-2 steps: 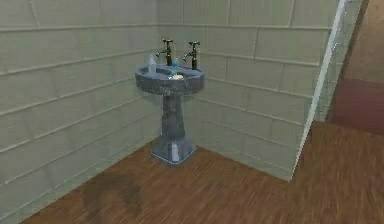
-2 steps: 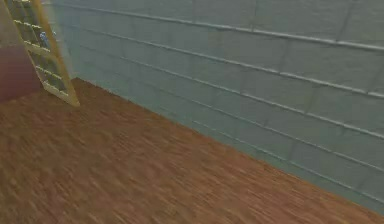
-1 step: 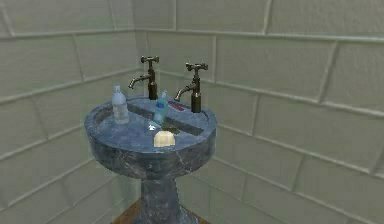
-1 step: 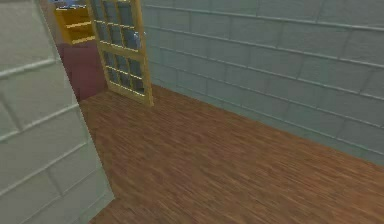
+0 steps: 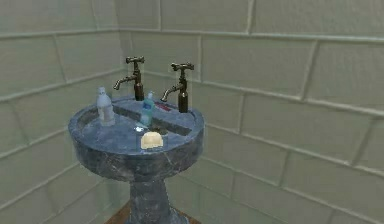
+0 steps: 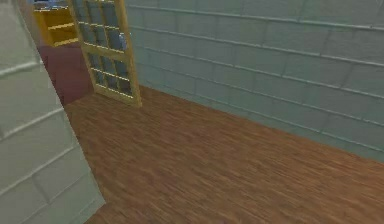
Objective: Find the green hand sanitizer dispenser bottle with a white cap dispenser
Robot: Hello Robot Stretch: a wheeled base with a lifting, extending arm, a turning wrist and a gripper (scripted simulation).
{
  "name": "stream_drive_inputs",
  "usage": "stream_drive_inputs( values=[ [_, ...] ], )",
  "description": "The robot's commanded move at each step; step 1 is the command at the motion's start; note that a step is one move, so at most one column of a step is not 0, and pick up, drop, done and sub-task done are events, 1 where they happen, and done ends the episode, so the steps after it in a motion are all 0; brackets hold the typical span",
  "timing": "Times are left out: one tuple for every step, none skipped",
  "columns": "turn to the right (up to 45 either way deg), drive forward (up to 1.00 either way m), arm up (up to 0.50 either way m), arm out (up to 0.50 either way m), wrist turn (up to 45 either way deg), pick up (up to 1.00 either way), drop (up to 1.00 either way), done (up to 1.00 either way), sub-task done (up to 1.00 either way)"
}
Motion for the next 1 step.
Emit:
stream_drive_inputs(
  values=[
    [0.0,0.25,0.00,0.00,0.0,0.00,0.00,0.00,0.00]
  ],
)
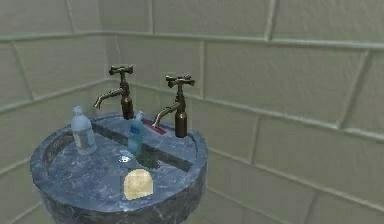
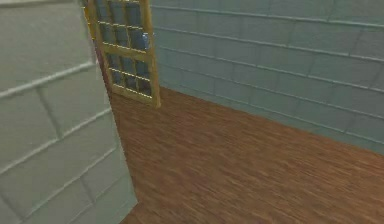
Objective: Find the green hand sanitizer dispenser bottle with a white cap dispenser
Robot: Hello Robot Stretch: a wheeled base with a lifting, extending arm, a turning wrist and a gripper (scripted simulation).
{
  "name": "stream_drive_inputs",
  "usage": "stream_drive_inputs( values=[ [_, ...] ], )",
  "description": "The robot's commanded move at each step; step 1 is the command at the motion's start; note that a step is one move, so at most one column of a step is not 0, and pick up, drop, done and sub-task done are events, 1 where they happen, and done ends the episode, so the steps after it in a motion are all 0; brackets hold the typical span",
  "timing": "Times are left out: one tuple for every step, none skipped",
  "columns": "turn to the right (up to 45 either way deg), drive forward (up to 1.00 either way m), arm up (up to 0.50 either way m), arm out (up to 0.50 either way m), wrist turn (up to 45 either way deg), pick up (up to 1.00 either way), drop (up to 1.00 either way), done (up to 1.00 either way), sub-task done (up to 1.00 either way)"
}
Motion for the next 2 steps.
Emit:
stream_drive_inputs(
  values=[
    [-15.0,0.00,0.00,0.00,0.0,0.00,0.00,0.00,0.00],
    [0.0,0.00,0.00,0.00,0.0,0.00,0.00,1.00,0.00]
  ],
)
